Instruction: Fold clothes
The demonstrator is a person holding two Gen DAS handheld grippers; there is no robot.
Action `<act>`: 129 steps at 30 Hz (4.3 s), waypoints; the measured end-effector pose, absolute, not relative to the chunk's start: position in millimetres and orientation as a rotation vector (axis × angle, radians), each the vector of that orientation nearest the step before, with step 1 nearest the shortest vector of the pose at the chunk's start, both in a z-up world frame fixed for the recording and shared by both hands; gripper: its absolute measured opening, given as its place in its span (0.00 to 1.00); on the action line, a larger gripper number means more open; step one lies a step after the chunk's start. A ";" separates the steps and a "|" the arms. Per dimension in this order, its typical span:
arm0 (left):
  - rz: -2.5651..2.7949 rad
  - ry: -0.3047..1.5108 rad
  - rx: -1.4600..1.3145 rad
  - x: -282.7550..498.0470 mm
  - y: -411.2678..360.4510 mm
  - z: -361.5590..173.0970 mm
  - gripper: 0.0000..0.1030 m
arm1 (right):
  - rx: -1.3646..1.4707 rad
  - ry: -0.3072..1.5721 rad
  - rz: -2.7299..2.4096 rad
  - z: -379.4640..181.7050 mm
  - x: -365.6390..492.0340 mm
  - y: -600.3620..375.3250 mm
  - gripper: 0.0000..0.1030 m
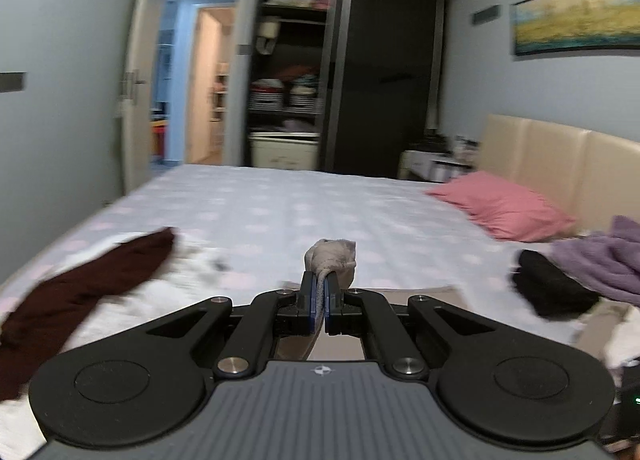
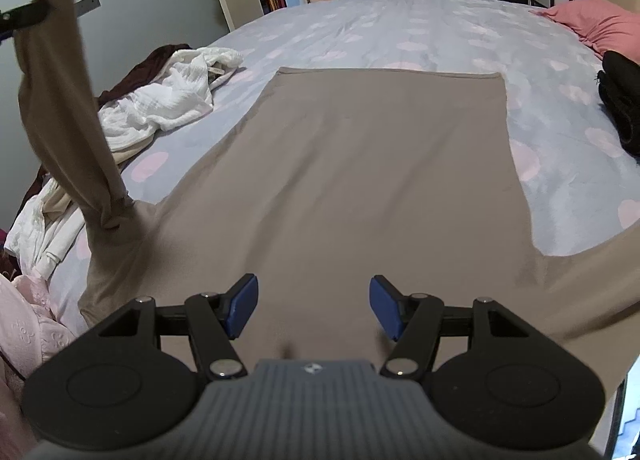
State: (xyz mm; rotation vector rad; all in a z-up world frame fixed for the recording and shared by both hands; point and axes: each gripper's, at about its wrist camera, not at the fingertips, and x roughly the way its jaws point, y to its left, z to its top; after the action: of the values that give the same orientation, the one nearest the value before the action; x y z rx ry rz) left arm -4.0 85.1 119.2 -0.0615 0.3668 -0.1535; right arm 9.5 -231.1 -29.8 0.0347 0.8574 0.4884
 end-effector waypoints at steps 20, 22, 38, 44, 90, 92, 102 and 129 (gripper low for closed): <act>-0.459 0.746 0.149 -11.7 -56.3 -26.9 0.16 | 0.013 0.911 0.429 -38.3 3.5 -254.5 0.67; -0.480 0.742 0.129 -15.5 -53.5 -27.8 0.24 | 0.013 0.909 0.422 -38.7 5.0 -254.4 0.67; -0.336 0.774 0.227 -27.8 18.2 -23.9 0.37 | 0.067 0.884 0.573 -21.9 -18.8 -240.6 0.53; -0.219 0.831 0.194 -25.1 45.8 -38.7 0.37 | 0.019 0.943 0.647 -34.9 -17.5 -211.3 0.45; -0.035 0.964 0.030 -10.5 93.0 -44.8 0.38 | -0.068 1.113 0.505 -27.0 20.0 -308.7 0.24; -0.043 0.964 0.035 -10.2 92.1 -46.1 0.38 | -0.079 1.116 0.521 -38.6 27.0 -305.6 0.34; -0.026 0.981 0.015 -9.8 97.5 -52.4 0.38 | -0.101 1.003 0.536 -17.9 15.5 -303.3 0.02; -0.038 1.011 0.043 -5.5 90.1 -63.3 0.38 | -0.129 0.940 0.534 -32.6 15.8 -297.1 0.04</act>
State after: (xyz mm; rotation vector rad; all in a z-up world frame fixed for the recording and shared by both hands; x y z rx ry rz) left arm -5.5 90.1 -63.3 0.0428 1.0110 -0.0375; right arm 15.8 -297.1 -32.6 -0.1292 0.9396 0.5337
